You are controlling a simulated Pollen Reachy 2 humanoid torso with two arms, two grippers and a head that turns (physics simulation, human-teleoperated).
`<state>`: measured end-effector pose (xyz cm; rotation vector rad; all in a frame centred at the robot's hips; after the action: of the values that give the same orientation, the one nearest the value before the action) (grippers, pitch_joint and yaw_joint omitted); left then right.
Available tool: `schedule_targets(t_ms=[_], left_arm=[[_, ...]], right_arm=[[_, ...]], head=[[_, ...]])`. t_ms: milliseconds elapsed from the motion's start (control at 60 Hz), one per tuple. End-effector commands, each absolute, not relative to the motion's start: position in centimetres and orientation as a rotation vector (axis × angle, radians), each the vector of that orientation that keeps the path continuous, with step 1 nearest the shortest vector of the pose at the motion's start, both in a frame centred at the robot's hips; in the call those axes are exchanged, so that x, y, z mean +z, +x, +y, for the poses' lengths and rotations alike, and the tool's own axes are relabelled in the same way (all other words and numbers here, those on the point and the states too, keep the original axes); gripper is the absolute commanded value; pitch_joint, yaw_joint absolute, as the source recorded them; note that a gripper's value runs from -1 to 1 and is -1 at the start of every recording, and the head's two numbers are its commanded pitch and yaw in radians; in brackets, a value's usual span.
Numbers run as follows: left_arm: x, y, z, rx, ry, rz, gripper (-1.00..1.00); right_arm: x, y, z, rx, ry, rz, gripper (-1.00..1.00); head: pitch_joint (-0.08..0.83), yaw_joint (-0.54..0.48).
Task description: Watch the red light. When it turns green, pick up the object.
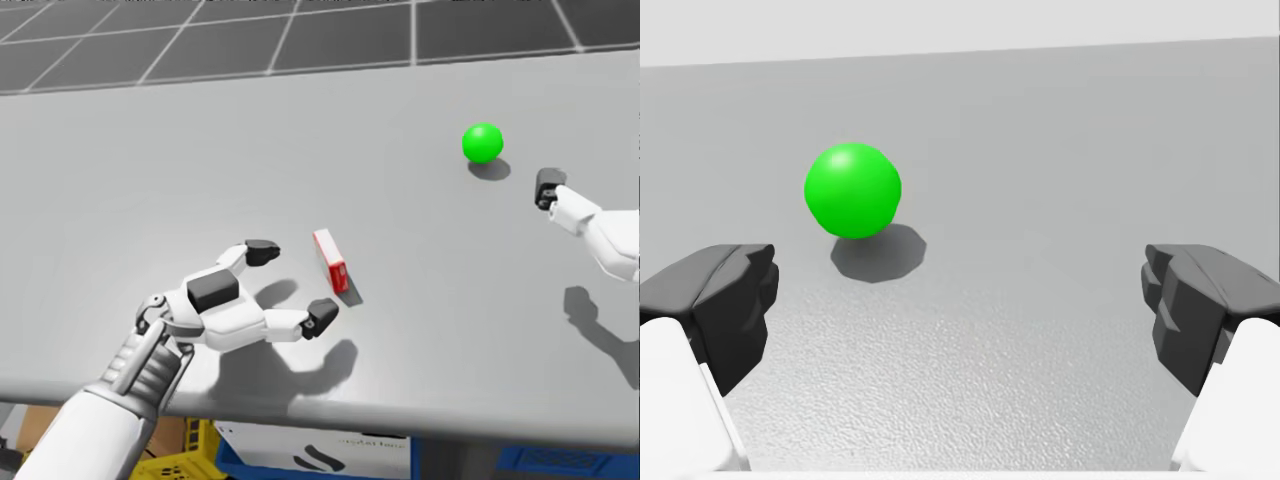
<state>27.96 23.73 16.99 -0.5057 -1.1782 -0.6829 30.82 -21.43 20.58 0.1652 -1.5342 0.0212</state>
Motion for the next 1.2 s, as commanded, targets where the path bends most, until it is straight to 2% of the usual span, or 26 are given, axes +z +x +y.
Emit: schedule_targets(t_ms=[17, 317, 717, 733, 750, 767, 783, 800, 1017, 1133, 1200], left_arm=[[16.4, 30.7, 21.5, -0.677, -0.523, -1.14, -1.0], [15.5, 34.3, 20.2, -0.618, -0.533, -1.118, -1.0], [14.5, 34.5, 19.5, -0.665, -0.539, -1.09, -1.0], [14.6, 34.5, 19.5, -0.66, -0.541, -1.093, -0.79], [14.6, 34.4, 19.5, -0.659, -0.541, -1.094, -0.29], [14.6, 34.4, 19.5, -0.66, -0.543, -1.095, 0.05], [14.6, 34.3, 19.6, -0.663, -0.544, -1.095, 0.48], [14.6, 34.2, 19.6, -0.672, -0.546, -1.097, 1.0], [14.3, 33.9, 19.7, -0.692, -0.539, -1.094, 1.0], [14.3, 33.8, 19.6, -0.699, -0.536, -1.095, 1.0], [14.3, 33.7, 19.6, -0.7, -0.535, -1.095, 1.0]], right_arm=[[20.4, 30.7, -20.9, 0.004, 0.183, -1.533, -1.0], [20.4, 30.7, -21.0, 0.001, 0.183, -1.532, -1.0], [20.5, 30.7, -21.0, -0.002, 0.185, -1.537, -1.0], [20.5, 30.7, -21.0, -0.002, 0.185, -1.537, -1.0], [20.5, 30.7, -21.0, -0.001, 0.185, -1.538, -1.0], [20.5, 30.7, -21.0, -0.001, 0.185, -1.538, -1.0], [20.5, 30.7, -21.0, -0.001, 0.185, -1.538, -1.0], [20.5, 30.7, -21.0, -0.001, 0.185, -1.539, -1.0], [20.6, 30.7, -21.0, -0.002, 0.185, -1.54, -1.0], [20.5, 30.8, -21.0, -0.003, 0.182, -1.539, -1.0], [20.5, 30.7, -21.0, -0.004, 0.182, -1.538, -1.0]], head=[[0.642, 0.2], [0.645, 0.2], [0.643, 0.2], [0.642, 0.2], [0.642, 0.2], [0.641, 0.2], [0.641, 0.2], [0.64, 0.2], [0.605, 0.21], [0.526, 0.22], [0.446, 0.23]])
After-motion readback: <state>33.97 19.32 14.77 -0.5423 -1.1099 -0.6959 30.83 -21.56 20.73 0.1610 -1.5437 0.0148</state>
